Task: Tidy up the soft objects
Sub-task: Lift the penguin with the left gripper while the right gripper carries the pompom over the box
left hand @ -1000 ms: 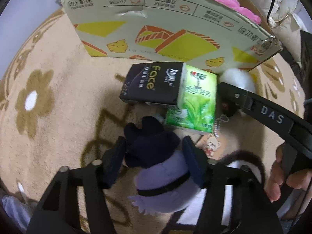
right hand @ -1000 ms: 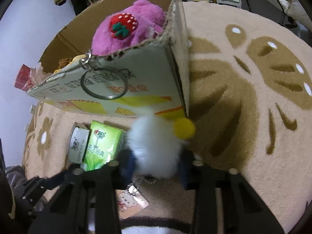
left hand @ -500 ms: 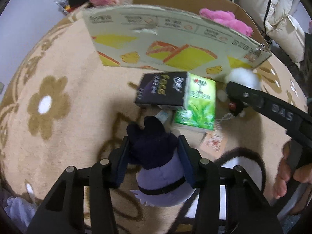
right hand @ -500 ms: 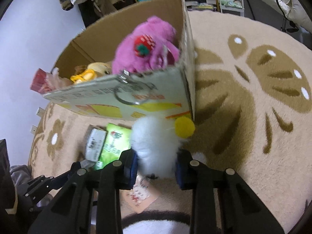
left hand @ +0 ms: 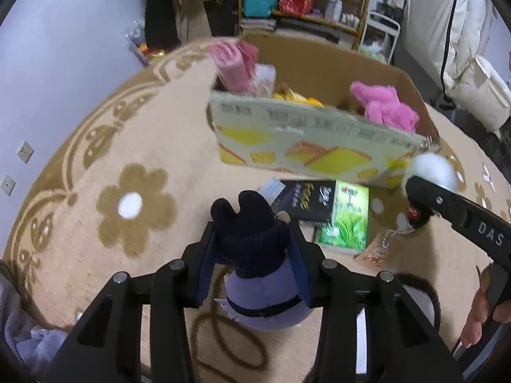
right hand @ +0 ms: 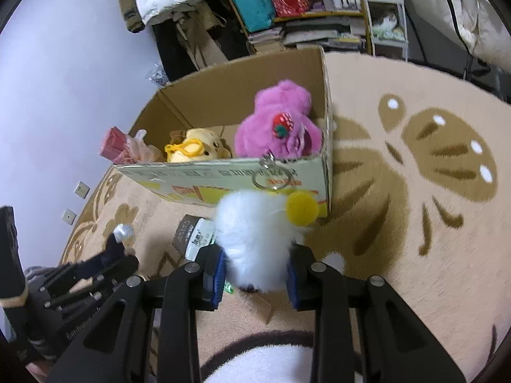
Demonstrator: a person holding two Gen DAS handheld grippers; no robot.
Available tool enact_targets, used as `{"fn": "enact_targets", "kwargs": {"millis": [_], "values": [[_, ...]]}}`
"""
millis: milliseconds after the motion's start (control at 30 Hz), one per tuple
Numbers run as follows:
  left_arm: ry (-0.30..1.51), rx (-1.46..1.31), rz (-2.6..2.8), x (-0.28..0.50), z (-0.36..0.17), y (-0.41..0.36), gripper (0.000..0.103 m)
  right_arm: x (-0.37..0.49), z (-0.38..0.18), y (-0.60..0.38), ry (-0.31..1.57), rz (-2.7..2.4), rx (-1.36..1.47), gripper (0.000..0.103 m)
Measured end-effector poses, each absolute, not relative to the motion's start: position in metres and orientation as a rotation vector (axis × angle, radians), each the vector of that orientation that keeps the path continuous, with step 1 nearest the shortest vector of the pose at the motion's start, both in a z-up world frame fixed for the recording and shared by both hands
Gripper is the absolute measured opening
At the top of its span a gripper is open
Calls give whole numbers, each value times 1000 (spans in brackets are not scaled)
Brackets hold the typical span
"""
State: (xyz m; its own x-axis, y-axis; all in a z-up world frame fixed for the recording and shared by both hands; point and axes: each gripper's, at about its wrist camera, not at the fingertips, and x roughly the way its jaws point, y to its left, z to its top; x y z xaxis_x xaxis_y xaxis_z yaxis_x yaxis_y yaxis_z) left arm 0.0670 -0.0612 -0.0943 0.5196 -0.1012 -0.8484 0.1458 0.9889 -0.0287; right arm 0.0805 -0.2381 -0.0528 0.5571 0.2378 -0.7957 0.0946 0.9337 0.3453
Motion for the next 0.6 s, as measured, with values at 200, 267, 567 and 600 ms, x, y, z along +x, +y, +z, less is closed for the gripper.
{"fn": "enact_targets", "kwargs": {"millis": [200,267,567,600], "values": [[950,38,-128,64,-75,-56,41,76,-36,-234,932,92,365,32],[928,29,-132,63,-66,-53,41,74,-29,-234,913,92,356,32],[821,57,-106,70,-37,-50,41,62,13,-217,795,104,267,32],[816,51,-106,72,-34,-50,41,62,15,-216,785,104,257,32]]}}
